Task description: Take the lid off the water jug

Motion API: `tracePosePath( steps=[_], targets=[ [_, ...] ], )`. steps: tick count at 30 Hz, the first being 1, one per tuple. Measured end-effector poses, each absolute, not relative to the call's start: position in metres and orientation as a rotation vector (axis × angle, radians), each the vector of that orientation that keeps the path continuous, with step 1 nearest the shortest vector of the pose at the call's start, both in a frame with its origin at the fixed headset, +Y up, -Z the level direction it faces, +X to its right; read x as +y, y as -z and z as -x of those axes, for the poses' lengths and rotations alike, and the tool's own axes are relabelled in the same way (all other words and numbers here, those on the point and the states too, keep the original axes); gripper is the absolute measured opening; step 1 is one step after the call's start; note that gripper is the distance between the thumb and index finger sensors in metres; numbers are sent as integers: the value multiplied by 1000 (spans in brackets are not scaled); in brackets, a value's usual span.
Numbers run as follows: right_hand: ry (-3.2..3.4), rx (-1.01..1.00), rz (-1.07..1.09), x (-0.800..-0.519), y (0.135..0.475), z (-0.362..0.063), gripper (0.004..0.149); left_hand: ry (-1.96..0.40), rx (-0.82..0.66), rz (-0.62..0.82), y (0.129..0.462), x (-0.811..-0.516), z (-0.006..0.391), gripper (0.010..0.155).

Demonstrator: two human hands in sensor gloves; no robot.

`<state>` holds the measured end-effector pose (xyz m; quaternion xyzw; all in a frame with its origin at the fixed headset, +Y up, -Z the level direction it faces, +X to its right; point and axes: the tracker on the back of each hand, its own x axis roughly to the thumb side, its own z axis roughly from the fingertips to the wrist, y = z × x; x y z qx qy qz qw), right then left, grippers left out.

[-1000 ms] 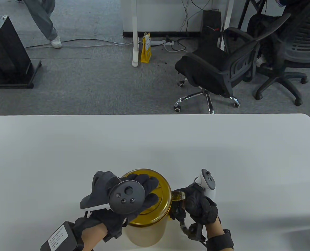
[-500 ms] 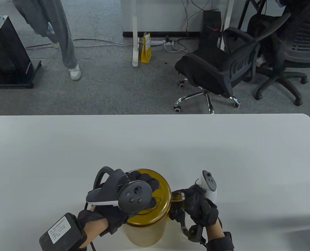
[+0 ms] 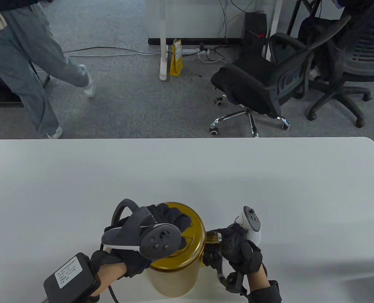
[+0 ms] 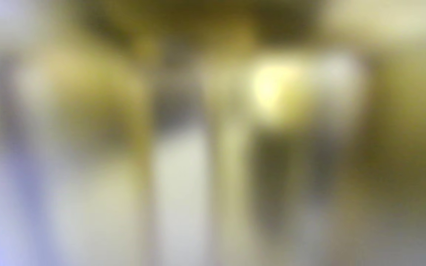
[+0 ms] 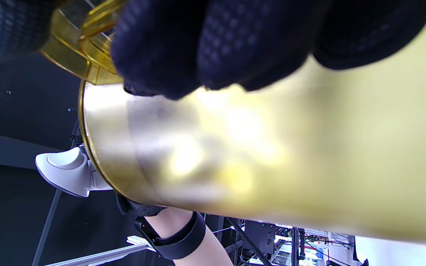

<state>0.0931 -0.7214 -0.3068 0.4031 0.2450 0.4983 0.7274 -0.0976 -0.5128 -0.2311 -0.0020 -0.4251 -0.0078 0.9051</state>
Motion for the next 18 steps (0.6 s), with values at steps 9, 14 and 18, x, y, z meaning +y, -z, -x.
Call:
tracePosePath(
  steps=[9,14,18],
  targets=[
    [-1101,550,-895,-722,307,-93,67,68,-839,-83,222,-476,97,58],
    [-1102,551,-896,-721,307,-92,66,63,-804,-119,218,-457,98,58],
    [-1103,552,-895,-721,307,-92,66,92,-762,-122,214,-442,104,58]
  ],
)
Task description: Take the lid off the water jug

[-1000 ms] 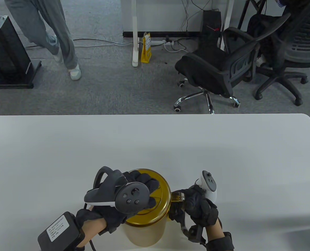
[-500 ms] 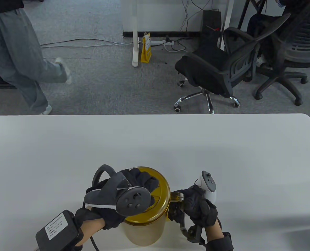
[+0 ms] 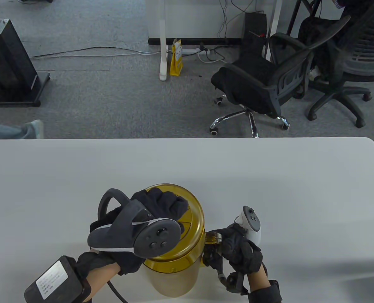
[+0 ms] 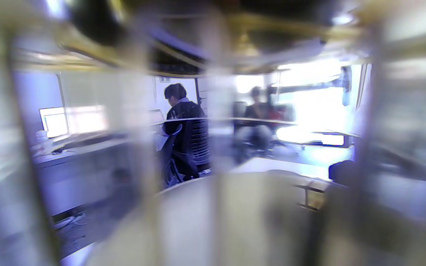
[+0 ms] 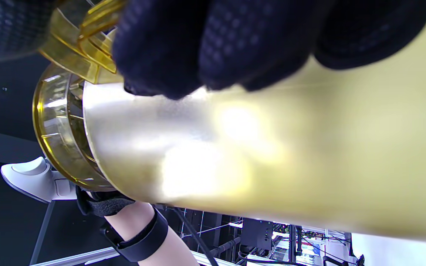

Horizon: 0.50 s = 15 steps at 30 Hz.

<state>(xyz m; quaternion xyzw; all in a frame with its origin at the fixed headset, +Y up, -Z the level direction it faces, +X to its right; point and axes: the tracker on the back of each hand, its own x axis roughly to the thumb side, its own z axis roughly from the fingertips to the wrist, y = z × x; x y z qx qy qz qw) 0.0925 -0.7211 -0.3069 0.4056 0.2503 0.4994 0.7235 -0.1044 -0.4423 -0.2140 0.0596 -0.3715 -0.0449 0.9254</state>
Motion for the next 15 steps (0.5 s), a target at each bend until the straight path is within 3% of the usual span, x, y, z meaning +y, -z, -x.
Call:
tracePosePath(
  steps=[7,15],
  targets=[
    [-1098,556,-898,-721,307,-92,66,98,-658,-133,206,-431,132,58],
    [-1088,561,-904,-721,307,-91,67,48,-493,-132,204,-443,179,58]
  ],
)
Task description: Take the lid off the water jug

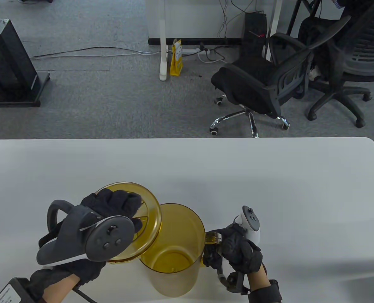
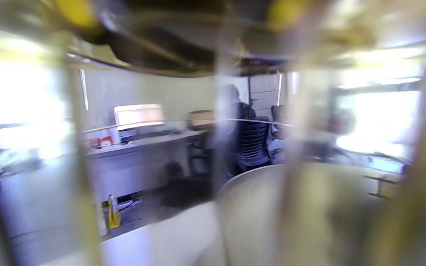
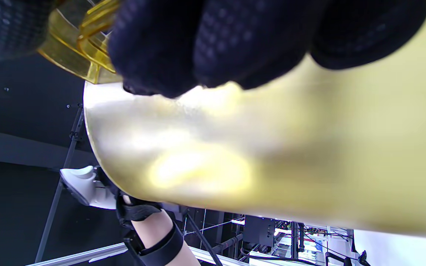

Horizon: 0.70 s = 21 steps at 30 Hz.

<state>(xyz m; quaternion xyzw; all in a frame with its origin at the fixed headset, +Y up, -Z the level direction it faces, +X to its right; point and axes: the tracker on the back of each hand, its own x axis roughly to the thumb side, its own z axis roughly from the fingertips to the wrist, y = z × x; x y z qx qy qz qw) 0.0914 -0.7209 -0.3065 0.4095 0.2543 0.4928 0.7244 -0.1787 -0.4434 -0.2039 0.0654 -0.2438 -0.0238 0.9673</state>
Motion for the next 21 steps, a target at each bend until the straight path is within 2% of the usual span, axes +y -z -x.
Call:
tracePosePath(
  steps=[5,10,21],
  targets=[
    [-1083,569,-909,-721,307,-91,67,33,-329,-165,201,-454,216,58],
    [-1082,569,-909,-721,307,-91,67,7,-242,-140,197,-466,241,58],
    [-1074,576,-911,-721,307,-90,67,3,-168,-117,198,-500,274,58]
  ],
)
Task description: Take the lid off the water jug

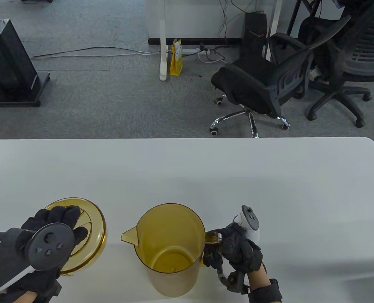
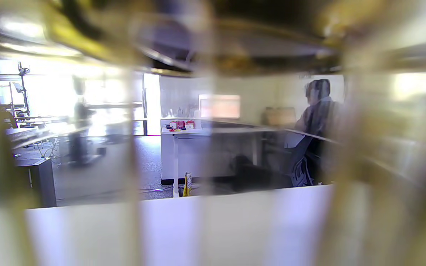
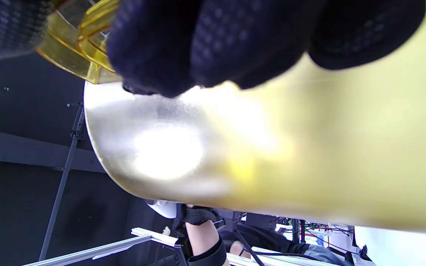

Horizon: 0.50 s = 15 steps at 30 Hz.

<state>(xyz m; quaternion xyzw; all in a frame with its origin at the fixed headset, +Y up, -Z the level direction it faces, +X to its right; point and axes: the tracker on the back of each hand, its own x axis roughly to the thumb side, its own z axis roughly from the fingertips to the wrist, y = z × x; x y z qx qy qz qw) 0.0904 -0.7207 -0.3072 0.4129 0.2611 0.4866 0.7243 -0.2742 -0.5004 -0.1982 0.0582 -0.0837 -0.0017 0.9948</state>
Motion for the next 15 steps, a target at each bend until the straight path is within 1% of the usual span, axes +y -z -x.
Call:
tracePosePath(
  steps=[5,9,15],
  targets=[
    [-1073,582,-911,-721,307,-90,67,25,-215,-75,209,-531,279,58],
    [-1072,580,-907,-721,307,-90,67,91,-226,-81,219,-555,279,58],
    [-1071,579,-902,-721,307,-90,67,75,-269,-41,239,-599,273,58]
  ],
)
